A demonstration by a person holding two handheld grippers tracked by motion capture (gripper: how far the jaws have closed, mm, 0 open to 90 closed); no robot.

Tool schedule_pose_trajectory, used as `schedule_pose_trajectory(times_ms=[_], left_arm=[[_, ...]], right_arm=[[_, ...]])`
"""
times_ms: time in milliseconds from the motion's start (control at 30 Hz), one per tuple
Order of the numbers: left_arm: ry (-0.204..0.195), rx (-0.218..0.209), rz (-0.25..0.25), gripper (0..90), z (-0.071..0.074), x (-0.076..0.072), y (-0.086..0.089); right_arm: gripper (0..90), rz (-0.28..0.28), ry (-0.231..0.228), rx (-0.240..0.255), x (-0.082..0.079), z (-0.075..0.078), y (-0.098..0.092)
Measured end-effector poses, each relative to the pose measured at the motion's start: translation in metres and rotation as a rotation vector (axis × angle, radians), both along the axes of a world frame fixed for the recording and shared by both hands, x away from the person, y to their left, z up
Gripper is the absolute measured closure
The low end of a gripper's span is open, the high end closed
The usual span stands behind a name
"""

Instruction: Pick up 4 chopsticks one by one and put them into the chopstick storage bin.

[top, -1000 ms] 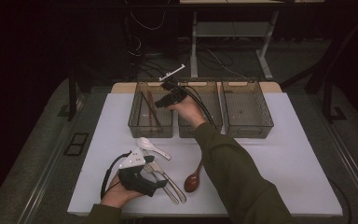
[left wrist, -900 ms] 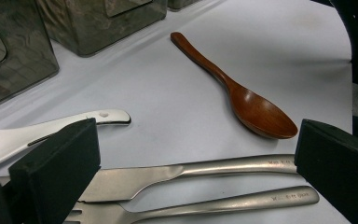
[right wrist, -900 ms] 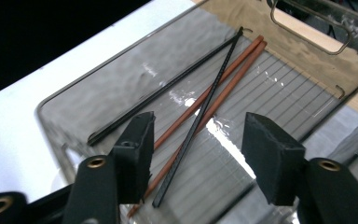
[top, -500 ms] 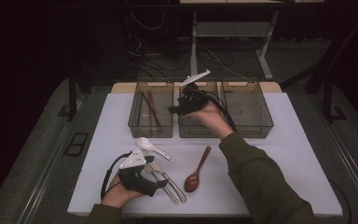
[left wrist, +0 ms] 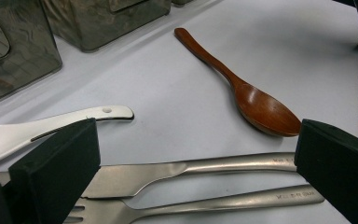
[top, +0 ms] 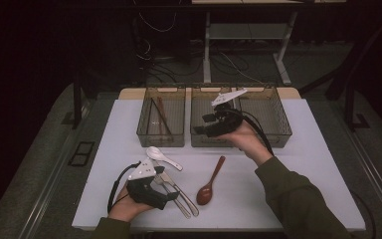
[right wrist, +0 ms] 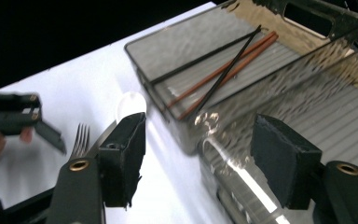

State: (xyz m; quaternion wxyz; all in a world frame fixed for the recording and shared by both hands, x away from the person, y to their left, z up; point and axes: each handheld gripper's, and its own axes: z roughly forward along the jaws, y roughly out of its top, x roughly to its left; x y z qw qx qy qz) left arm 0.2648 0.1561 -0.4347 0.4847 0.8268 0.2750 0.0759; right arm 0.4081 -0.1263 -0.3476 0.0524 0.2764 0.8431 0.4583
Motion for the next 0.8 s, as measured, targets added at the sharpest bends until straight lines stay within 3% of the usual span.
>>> schedule_pose_trajectory(times_ms=[533,800], left_arm=[[0.001,0.002,0.004,0.0,0.000,0.000,0.000],[0.002,0.005,0.008,0.0,0.001,0.000,-0.001]], right_arm=[[35.2,-0.009,0.021,0.024,-0.042,-0.025,-0.059],[31.3,-0.078,0.009,-0.001,-0.067,-0.042,-0.096]])
